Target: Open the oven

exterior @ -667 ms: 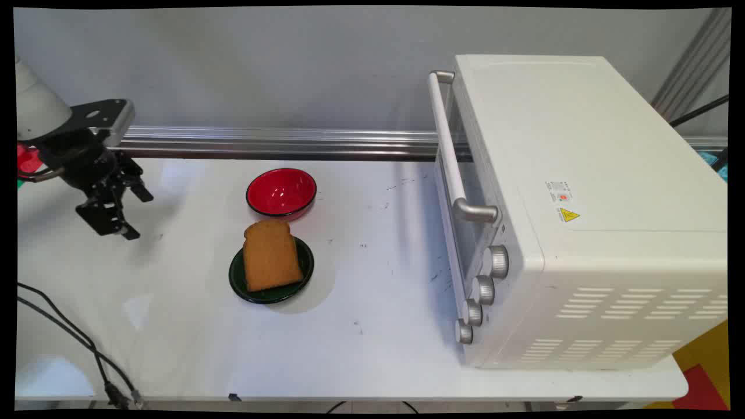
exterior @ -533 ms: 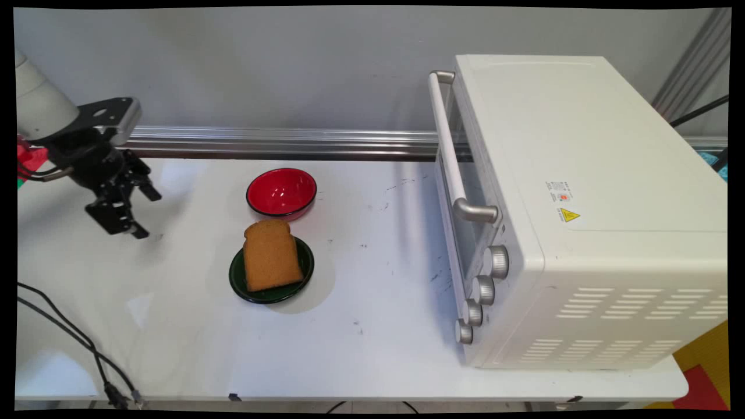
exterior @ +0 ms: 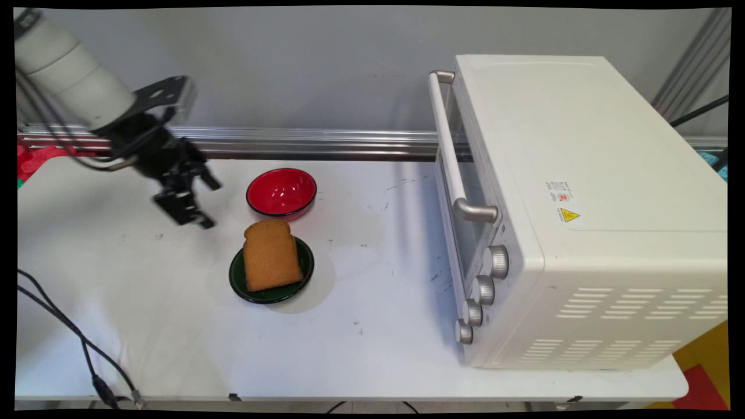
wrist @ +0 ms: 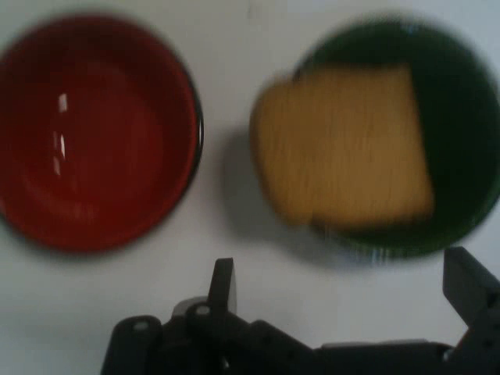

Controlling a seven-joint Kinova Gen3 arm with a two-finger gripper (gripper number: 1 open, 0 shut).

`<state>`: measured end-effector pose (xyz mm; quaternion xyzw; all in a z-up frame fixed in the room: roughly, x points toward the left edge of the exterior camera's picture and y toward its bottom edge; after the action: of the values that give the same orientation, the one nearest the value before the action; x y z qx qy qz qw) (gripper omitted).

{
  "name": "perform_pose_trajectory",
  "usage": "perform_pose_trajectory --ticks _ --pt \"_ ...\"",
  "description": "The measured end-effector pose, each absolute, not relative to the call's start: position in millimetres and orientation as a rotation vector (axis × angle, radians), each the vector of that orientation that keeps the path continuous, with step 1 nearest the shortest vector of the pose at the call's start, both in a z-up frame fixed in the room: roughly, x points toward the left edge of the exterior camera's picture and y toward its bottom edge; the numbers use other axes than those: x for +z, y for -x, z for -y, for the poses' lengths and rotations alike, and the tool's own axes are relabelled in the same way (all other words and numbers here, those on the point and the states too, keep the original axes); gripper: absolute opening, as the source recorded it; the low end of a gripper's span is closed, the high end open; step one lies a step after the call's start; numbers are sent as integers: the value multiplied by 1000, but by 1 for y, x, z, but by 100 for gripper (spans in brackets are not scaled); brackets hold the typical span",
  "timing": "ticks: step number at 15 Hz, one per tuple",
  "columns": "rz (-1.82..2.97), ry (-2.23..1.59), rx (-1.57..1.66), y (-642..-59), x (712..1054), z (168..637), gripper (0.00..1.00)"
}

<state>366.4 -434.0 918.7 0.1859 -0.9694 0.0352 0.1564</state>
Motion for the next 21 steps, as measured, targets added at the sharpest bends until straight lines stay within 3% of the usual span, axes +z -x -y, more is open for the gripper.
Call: perform_pose_trajectory --ticks 12,21 --pt "2560 -352 205 -195 980 495 100" --pt "2455 -244 147 -140 1004 539 100"
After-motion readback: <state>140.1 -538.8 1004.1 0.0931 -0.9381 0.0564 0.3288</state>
